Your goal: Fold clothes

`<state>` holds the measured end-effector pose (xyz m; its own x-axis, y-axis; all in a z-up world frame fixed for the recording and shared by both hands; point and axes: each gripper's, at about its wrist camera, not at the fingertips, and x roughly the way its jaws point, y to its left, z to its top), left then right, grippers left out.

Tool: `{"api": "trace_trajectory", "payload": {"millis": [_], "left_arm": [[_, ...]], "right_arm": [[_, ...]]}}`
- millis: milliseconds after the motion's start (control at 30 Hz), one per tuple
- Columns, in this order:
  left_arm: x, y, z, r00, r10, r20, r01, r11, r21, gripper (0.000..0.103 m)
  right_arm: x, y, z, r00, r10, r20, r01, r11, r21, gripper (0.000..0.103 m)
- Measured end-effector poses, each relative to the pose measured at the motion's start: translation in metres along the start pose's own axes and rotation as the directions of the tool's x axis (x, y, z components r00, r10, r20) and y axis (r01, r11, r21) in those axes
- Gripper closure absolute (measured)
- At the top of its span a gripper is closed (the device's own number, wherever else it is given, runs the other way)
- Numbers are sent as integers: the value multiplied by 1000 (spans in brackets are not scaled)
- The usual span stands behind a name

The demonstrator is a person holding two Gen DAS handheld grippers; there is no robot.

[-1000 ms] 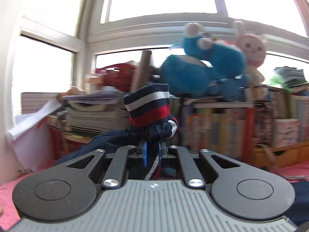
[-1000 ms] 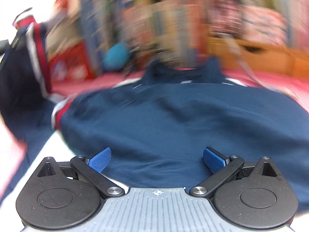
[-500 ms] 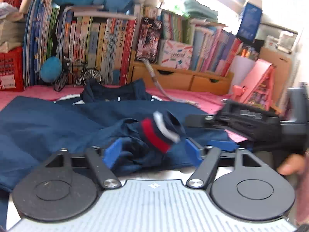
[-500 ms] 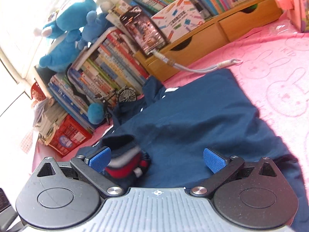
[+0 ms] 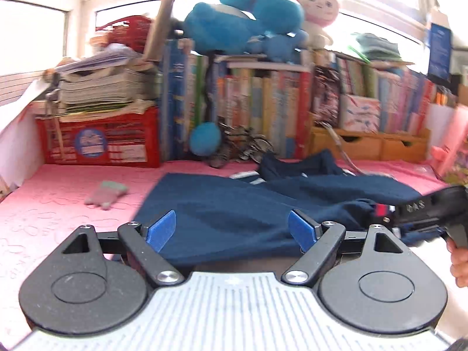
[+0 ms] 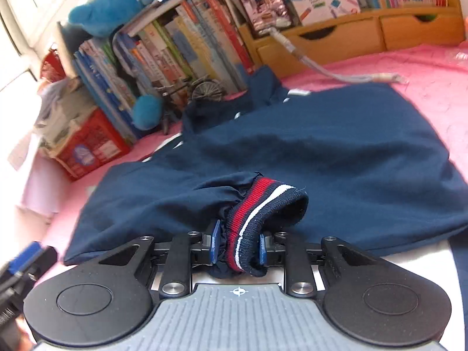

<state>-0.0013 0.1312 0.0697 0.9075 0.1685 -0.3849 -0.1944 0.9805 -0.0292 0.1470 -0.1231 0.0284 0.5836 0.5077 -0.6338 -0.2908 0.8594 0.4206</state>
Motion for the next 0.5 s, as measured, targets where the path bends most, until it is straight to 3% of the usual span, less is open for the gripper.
{"api": "trace_trajectory", "payload": {"millis": [100,167,267,300,333,400,467,500], "left_arm": [[4,15,5,999,46,21,-46,999,-10,17],[12,18,4,996,83,22,-83,996,10,16],[30,19,-4,991,131,-20,-130,990,49,16],[36,19,-8,989,144,-44,-141,988,64,16],[43,18,-12,985,156,-69,-150,985,82,16],[51,17,-23,977,181,-109,-166,977,134,16],[57,17,-32,968,211,-133,-184,965,187,16],[59,19,-35,964,225,-144,-194,960,203,16]], "right_arm": [[-13,11,11,994,-56,95,72,983,-168,81],[-26,20,14,970,-81,230,156,930,-332,81],[-35,17,19,922,-83,378,271,835,-479,76],[-33,11,23,915,-96,391,296,820,-491,65],[-27,4,29,916,-125,382,316,810,-494,42],[-16,-14,38,915,-245,321,376,810,-451,13],[-9,-31,42,896,-352,271,437,808,-395,11],[-13,-39,40,894,-360,267,440,821,-364,11]]}}
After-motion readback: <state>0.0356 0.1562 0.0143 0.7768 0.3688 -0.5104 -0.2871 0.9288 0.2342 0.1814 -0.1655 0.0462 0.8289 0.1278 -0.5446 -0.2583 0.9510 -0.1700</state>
